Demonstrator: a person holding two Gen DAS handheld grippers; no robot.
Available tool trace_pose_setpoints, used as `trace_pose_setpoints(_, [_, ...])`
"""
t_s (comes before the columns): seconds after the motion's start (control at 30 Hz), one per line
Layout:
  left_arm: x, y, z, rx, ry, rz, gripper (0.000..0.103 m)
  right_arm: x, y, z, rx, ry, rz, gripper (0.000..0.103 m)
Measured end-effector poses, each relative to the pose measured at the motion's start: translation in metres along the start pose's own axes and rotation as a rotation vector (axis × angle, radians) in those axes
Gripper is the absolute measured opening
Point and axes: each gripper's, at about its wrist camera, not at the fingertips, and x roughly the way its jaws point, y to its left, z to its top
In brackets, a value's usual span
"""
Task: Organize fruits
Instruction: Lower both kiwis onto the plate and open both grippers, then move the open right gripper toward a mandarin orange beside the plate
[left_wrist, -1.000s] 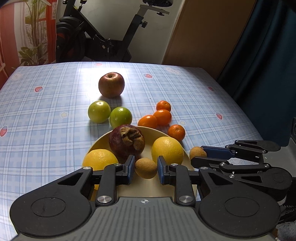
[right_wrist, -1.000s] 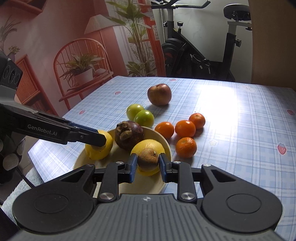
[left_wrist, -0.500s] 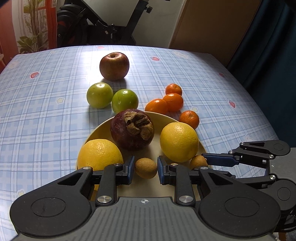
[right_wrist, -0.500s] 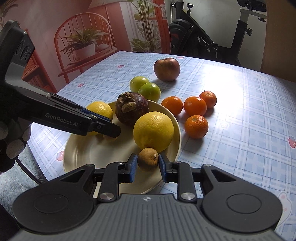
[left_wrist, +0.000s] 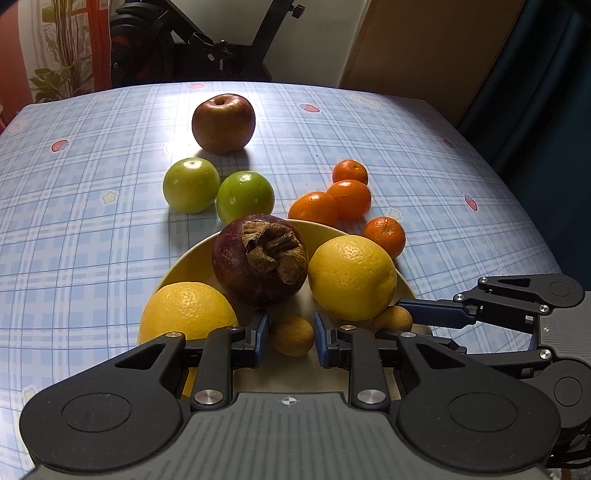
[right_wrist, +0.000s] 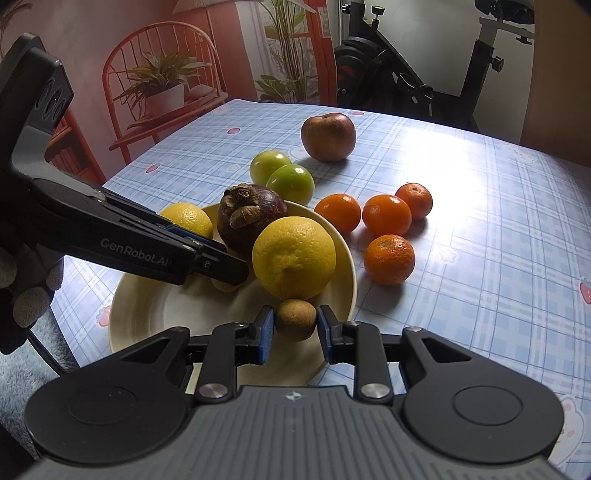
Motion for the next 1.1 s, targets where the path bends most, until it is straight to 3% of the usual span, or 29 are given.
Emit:
trace_pose_setpoints(0.13, [0.001, 0.0, -0.001, -0.004, -0.006, -0.013, 0.028, 0.003, 0.007, -0.003, -0.048, 0.011, -0.027, 0.028])
trace_pose_setpoints(0.63, [-0.014, 0.002, -0.002, -0.027, -0.043, -0.043, 0.034, -0.008, -0.001, -0.001, -0.005, -0.031, -0.023, 0.029])
trace_pose_setpoints(0.87, [-0.038, 0.002, -0.005, -0.066, -0.131, -0.025, 0.034, -0.031, -0.01, 0.001, 0.056, -0.13, -0.021, 0.029])
trace_pose_setpoints(1.1, [-0.056, 0.01, -0.011, -0.122, -0.21, 0.047, 0.034, -0.048, -0.024, -0.001, 0.148, -0.227, -0.072, 0.029])
